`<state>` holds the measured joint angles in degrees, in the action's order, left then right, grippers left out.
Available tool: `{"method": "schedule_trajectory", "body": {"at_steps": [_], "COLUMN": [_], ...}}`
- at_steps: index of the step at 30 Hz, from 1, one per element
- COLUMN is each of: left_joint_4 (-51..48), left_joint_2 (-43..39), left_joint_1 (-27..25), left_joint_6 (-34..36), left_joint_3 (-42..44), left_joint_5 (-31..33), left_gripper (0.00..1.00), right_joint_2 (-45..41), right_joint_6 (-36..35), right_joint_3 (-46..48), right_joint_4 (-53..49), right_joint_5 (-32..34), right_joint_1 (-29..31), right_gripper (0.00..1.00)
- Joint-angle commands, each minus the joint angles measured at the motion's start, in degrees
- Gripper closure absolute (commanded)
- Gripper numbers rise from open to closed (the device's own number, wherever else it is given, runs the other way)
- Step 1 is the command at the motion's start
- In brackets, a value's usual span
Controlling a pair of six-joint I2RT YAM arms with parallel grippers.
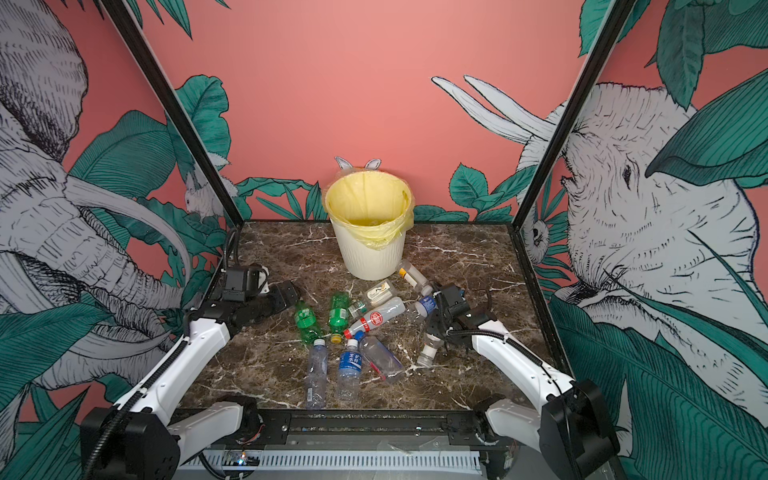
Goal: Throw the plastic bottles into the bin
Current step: 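Close the right gripper on the flat clear bottle and lift it, then carry the held bottle with the right gripper over the bin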
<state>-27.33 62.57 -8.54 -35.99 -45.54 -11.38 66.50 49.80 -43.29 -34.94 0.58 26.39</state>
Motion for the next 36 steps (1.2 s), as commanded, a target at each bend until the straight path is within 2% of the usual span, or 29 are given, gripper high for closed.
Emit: {"method": "schedule_trajectory", "body": {"at_steps": [1, 13, 23, 36], "left_joint_4": [0.38, 1.25, -1.78, -1.69], "left_joint_2": [-1.27, -2.68, -2.91, -2.98], "left_joint_1": [0.28, 0.36, 0.36, 0.41], "left_joint_6": [-0.75, -2.10, 0.04, -0.04], "left_joint_3": [0.84, 3.07, 1.93, 2.59], "left_joint_5": [1.34, 2.83, 4.60, 3.98], "left_gripper": [0.01, 0.01, 0.01, 0.01], "right_joint_2": [-1.44, -4.96, -6.01, -6.56], "right_joint_6": [-2.77, -4.88, -5.06, -4.37], "right_joint_3": [-2.57, -6.82, -9.60, -13.66], "right_joint_4": [-4.00, -5.77, -0.86, 6.97], "right_joint_5": [0.04, -4.25, -8.35, -12.85], "right_joint_1": [-1.15, -5.54, -6.42, -6.62], "right_gripper": [0.53, 0.54, 0.54, 0.54]}}
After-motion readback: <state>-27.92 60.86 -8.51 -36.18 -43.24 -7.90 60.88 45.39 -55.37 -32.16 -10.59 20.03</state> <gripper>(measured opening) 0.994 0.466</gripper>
